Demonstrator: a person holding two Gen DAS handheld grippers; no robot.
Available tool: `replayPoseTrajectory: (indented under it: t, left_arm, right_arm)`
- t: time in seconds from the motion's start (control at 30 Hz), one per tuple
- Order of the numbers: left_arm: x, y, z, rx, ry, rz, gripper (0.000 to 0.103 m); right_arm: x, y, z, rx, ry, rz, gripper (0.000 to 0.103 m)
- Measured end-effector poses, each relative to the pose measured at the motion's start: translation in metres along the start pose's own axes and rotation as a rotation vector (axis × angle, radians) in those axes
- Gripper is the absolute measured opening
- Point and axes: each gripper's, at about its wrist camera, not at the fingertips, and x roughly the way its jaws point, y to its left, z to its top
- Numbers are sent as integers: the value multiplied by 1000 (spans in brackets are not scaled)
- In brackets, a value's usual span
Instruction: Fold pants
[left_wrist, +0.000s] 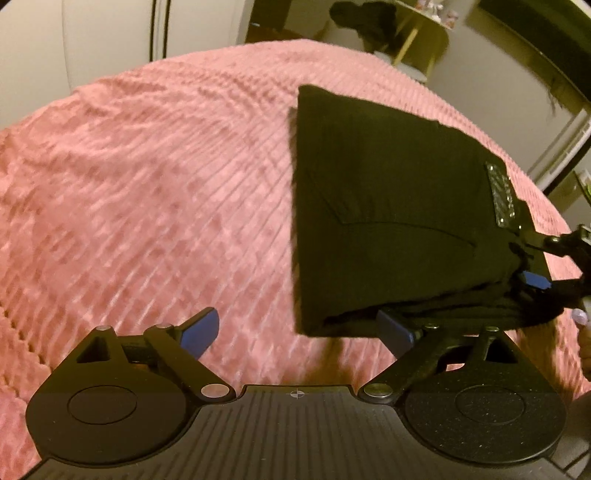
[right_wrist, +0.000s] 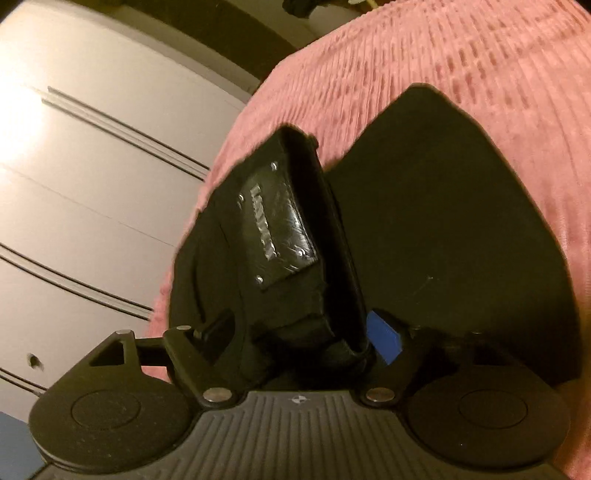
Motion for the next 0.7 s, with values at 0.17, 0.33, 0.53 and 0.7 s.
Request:
replayPoseTrajectory:
  t: [0.17,0.33,0.53,0.7]
  left_arm:
    - [4,2,-2,-13,15,7,96]
    - [4,4,-3,-25,10,-2,96]
    - [6,7,-3,-52,24,-21,96]
    - [9,-2,-3,-6,29,33,96]
  right_arm:
    - [16,-12,15,109,-12,79,75]
    - [28,-35,20,185,22,137,39]
    - [36,-24,25,154,34,154,58]
    - [40,-14,18,95,9,114,35]
